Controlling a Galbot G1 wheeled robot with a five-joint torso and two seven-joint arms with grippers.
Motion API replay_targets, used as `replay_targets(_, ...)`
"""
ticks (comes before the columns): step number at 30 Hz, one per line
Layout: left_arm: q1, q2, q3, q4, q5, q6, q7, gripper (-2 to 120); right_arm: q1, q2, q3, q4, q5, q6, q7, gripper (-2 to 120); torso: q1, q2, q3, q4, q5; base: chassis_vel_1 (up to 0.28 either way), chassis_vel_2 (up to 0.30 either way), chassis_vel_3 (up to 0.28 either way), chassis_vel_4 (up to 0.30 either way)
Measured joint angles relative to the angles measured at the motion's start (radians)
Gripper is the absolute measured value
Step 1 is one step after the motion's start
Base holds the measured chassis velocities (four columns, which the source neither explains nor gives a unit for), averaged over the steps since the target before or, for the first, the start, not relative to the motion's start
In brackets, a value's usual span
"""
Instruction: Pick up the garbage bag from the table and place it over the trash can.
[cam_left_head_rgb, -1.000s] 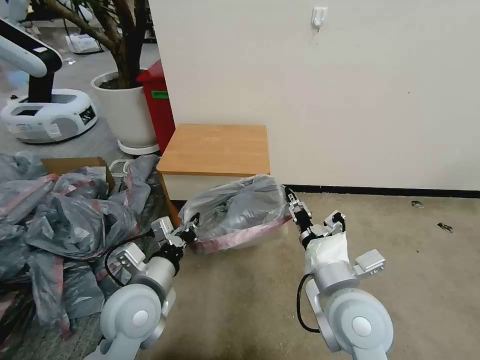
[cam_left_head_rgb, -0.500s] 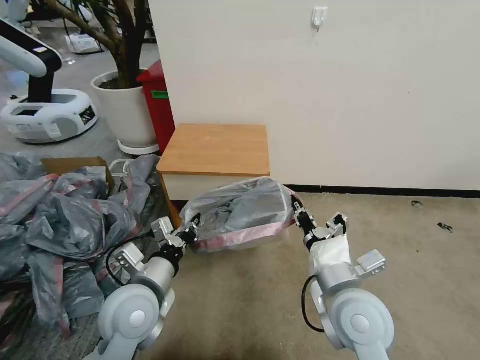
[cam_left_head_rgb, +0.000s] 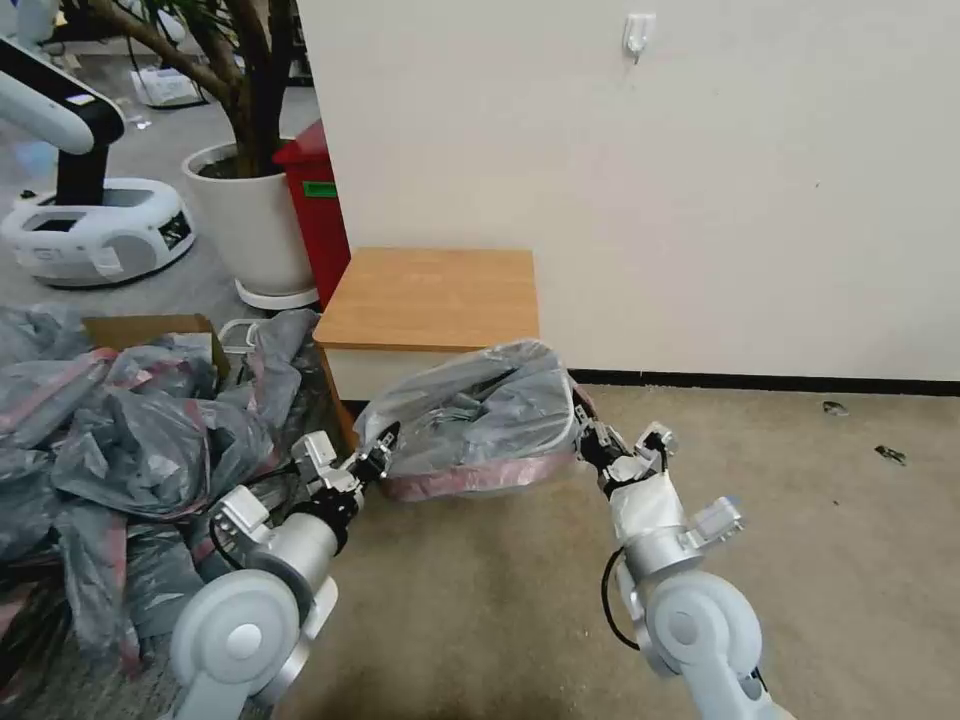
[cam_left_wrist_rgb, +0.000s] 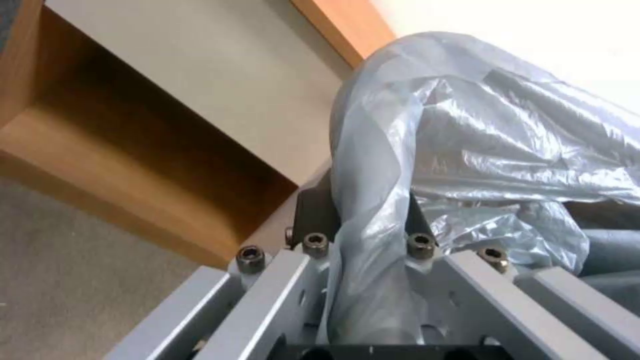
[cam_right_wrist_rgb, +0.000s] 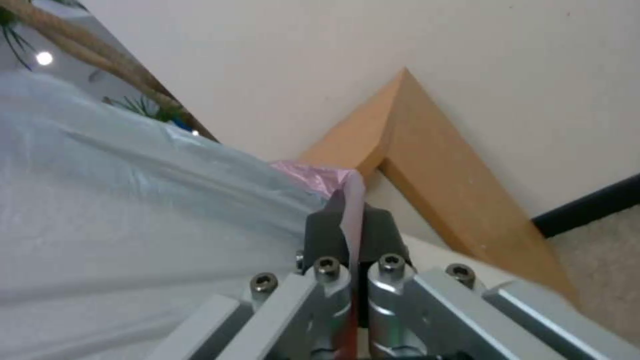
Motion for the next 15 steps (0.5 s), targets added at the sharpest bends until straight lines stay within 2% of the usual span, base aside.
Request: replay_targets(15,-0.009,0.001,0.007,-0.002,-0.013,0.002,0.000,5,0.016,-0.024,0.011,-0.118,-0.267,0.088,-0.096,0,0.000,0.000,0.000,0.0000,0.0000,0.000,0.000,0.000,0.000)
